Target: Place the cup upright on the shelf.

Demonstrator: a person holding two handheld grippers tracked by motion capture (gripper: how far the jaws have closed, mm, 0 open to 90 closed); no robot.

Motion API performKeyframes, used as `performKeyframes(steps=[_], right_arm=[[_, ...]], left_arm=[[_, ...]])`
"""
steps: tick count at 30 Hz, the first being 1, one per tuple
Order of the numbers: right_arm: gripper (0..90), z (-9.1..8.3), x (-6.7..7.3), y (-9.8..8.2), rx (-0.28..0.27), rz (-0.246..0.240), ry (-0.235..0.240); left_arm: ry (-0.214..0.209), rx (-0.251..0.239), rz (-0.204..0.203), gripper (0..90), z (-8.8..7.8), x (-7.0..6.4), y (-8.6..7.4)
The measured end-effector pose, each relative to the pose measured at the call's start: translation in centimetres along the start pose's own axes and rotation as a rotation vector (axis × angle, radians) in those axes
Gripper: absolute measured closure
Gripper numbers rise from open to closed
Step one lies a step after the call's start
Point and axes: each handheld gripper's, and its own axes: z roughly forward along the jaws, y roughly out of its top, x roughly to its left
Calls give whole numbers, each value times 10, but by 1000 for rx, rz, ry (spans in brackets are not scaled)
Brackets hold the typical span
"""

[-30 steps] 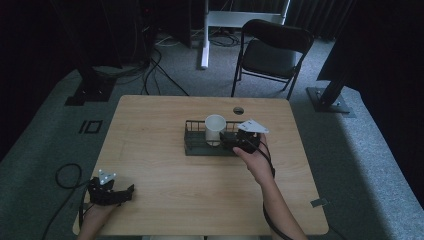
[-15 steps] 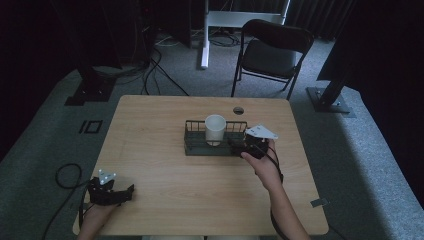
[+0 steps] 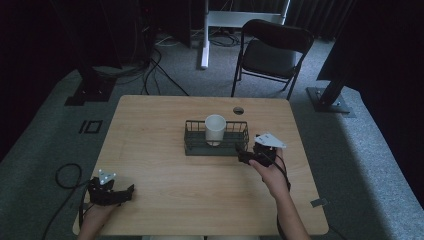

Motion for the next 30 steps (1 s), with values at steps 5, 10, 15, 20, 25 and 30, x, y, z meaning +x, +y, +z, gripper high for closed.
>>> performKeyframes(steps=[5,10,15,20,25,30], right_arm=[[128,-3,-6,-14,6,8,-1],[128,-5,-14,-28,23,26,-11],[128,-5,-21,-40,49,24,-23],[127,-5,-28,-49,69,33,-45],[126,-5,-34,-56,90,27,-54],[125,-7,-41,-64,114,28,-68]], left_arm=[[0,0,0,9,0,0,0],[0,0,0,9,0,0,0],[0,1,1,9,0,0,0],[0,0,0,9,0,0,0],[0,0,0,9,0,0,0],[0,0,1,9,0,0,0]])
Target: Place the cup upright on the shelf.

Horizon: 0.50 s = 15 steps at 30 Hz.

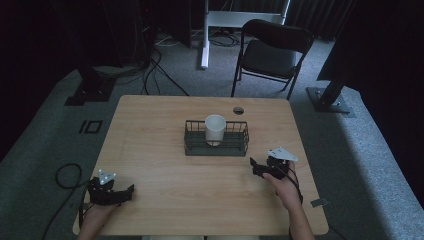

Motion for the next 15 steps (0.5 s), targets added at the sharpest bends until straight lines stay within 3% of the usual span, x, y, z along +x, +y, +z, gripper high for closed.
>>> performKeyframes(steps=[15], right_arm=[[124,-5,-16,-20,59,15,-37]], left_arm=[[0,0,2,9,0,0,0]])
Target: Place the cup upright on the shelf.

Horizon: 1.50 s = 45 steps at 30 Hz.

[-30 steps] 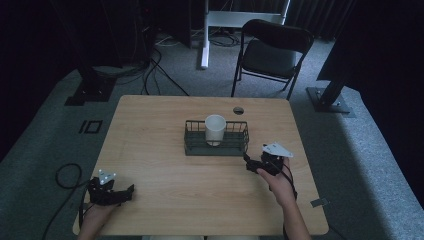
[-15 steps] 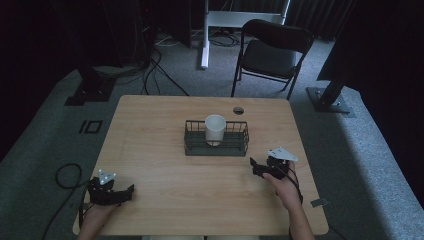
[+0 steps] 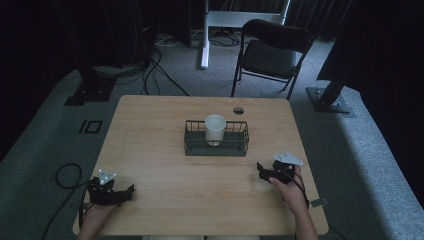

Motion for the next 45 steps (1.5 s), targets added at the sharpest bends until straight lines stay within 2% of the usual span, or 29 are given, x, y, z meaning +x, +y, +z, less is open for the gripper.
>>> performKeyframes(steps=[20,23,25,27,30,35,45], right_arm=[[122,-12,-21,-26,103,36,-13],[120,-14,-24,-32,106,85,-19],[120,-15,-25,-34,117,83,-30],[120,-17,-26,-35,118,72,-49],[120,-20,-28,-38,117,91,-44],[120,-25,-29,-42,146,95,-70],[122,-33,-26,-48,147,116,-95]], left_arm=[[0,0,0,9,0,0,0],[0,0,0,9,0,0,0],[0,0,0,9,0,0,0],[0,0,0,9,0,0,0],[0,0,-1,9,0,0,0],[0,0,-1,9,0,0,0],[0,0,0,9,0,0,0]])
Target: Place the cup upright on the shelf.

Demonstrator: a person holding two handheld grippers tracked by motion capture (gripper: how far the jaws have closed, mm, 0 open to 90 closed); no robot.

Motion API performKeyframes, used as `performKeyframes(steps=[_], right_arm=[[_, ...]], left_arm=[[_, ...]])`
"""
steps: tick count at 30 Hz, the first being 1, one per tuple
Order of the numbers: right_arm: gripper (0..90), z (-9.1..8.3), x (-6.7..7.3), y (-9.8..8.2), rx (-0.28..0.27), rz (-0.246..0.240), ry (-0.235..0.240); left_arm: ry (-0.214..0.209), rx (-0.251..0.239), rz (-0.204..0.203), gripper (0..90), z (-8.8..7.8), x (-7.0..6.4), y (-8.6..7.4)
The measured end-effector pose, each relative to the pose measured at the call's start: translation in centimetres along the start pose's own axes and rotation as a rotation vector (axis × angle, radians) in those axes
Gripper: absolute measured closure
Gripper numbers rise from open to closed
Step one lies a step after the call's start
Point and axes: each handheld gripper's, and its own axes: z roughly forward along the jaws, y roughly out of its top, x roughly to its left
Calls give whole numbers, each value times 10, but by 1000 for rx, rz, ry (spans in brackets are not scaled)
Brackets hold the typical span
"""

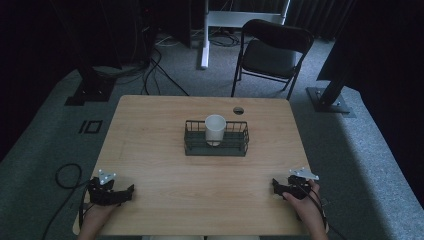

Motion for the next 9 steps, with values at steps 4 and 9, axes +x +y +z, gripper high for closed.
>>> performKeyframes(steps=[4,9], right_arm=[[122,0,0,0,0,0,0],[122,0,0,0,0,0,0]], left_arm=[[3,1,-3,9,0,0,0],[6,1,-7,9,0,-1,0]])
